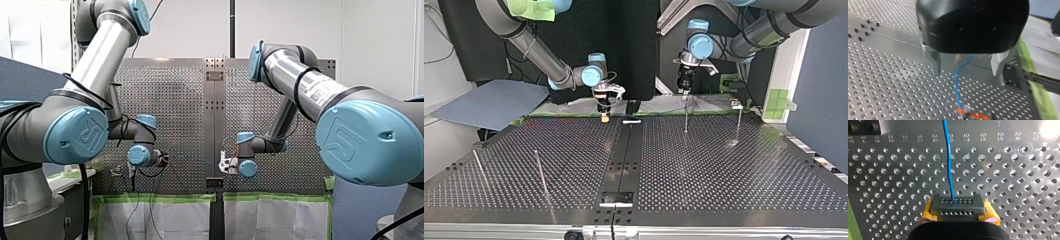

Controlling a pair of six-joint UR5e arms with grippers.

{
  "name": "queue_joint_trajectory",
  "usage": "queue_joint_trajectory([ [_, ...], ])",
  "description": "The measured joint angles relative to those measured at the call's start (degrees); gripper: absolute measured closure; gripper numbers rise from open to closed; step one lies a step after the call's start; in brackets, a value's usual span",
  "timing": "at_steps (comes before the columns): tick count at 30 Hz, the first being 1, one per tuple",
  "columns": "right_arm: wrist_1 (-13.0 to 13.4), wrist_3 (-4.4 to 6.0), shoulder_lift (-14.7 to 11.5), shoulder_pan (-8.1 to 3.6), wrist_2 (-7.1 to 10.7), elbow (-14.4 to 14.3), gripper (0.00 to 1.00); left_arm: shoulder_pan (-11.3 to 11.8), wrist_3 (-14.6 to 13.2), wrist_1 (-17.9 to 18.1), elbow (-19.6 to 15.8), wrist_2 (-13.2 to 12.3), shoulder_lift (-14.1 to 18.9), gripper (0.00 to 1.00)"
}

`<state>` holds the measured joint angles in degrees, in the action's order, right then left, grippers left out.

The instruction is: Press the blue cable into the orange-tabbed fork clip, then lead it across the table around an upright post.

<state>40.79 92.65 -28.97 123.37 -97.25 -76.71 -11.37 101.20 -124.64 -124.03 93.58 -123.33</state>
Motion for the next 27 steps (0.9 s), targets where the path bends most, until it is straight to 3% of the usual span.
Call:
queue_joint_trajectory([
  [11, -0.25, 0.00, 0.00, 0.05, 0.18, 0.03, 1.00, -6.04, 2.31, -4.44, 7.06, 6.77, -1.25, 0.00],
  [21, -0.39, 0.00, 0.00, 0.05, 0.36, 0.02, 1.00, -6.11, 1.40, -5.56, 12.64, 8.85, -6.53, 0.00],
  [27, -0.43, 0.00, 0.00, 0.00, 0.39, 0.02, 1.00, -5.63, 0.33, -6.37, 14.97, 9.83, -7.43, 0.00],
])
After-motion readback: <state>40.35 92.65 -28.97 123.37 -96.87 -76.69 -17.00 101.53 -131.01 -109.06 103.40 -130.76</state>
